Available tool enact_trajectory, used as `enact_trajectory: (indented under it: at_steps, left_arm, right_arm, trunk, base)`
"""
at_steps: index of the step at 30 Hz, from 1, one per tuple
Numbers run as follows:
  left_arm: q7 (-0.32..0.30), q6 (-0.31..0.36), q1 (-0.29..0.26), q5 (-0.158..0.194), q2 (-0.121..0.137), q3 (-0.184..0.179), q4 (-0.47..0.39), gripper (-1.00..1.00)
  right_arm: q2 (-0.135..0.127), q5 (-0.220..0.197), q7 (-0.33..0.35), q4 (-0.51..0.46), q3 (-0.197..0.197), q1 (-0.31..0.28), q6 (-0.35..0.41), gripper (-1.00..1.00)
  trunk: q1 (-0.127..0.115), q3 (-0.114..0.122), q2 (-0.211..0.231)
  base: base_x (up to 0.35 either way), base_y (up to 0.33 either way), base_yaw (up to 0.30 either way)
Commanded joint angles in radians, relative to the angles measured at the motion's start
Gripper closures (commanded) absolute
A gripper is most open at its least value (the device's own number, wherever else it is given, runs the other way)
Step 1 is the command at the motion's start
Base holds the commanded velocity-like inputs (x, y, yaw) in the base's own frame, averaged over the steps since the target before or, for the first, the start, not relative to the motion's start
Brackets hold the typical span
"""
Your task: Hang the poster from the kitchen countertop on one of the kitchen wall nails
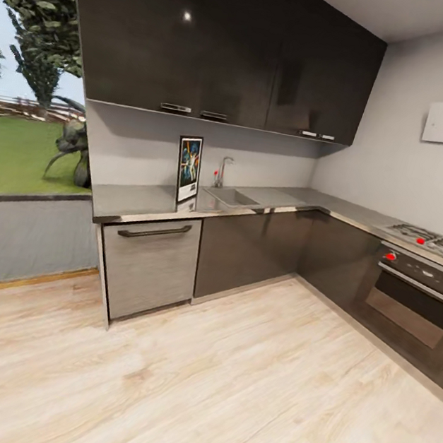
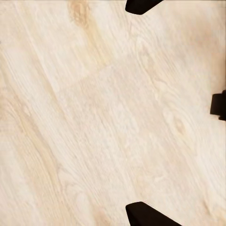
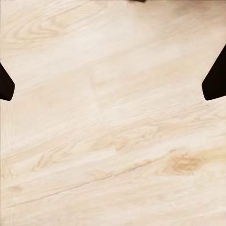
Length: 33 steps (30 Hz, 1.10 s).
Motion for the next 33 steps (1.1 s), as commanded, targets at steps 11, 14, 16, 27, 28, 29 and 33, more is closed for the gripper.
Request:
enact_trajectory:
  at_steps: [11, 14, 16, 27, 28, 29, 33]
  left_arm:
    - [0.0, -0.001, 0.0, 0.0, 0.0, 0.001, -0.001, -1.0]
    - [-0.001, -0.001, 0.0, 0.0, 0.0, 0.001, -0.001, -1.0]
    - [-0.001, -0.001, 0.0, 0.0, 0.0, 0.001, -0.001, -1.0]
    - [-0.002, -0.004, 0.0, 0.0, 0.001, 0.0, -0.001, -1.0]
    - [-0.003, -0.008, 0.0, 0.0, 0.001, 0.0, -0.002, -1.0]
    - [-0.004, -0.051, 0.0, 0.001, 0.0, -0.01, -0.01, -1.0]
    - [-0.014, -0.041, 0.0, 0.001, -0.004, -0.127, -0.386, -1.0]
  right_arm:
    - [-0.001, 0.006, 0.0, 0.0, 0.002, -0.001, -0.002, -1.0]
    - [-0.001, 0.006, 0.0, 0.0, 0.002, -0.001, -0.002, -1.0]
    - [-0.001, 0.006, 0.0, 0.0, 0.003, -0.001, -0.002, -1.0]
    - [-0.001, 0.005, 0.0, -0.002, 0.002, -0.001, -0.002, -1.0]
    - [-0.001, 0.005, 0.0, -0.002, 0.003, -0.001, -0.002, -1.0]
    - [-0.001, 0.005, -0.002, -0.002, 0.001, -0.001, -0.003, -1.0]
    - [-0.002, 0.004, -0.003, -0.002, -0.002, -0.001, -0.004, -1.0]
  trunk:
    - [0.001, -0.001, 0.0]
    - [0.001, -0.001, 0.0]
    - [0.001, -0.001, 0.0]
    - [0.001, -0.001, 0.0]
    - [0.001, -0.001, 0.0]
    - [0.001, -0.001, 0.0]
    - [0.001, -0.001, 0.0]
  base:
    - [0.338, 0.126, 0.0]
    - [0.337, 0.104, 0.0]
    - [0.337, 0.082, 0.0]
    - [0.338, 0.021, 0.0]
    - [0.315, 0.001, 0.0]
    - [0.072, 0.0, 0.0]
    - [0.027, 0.0, 0.0]
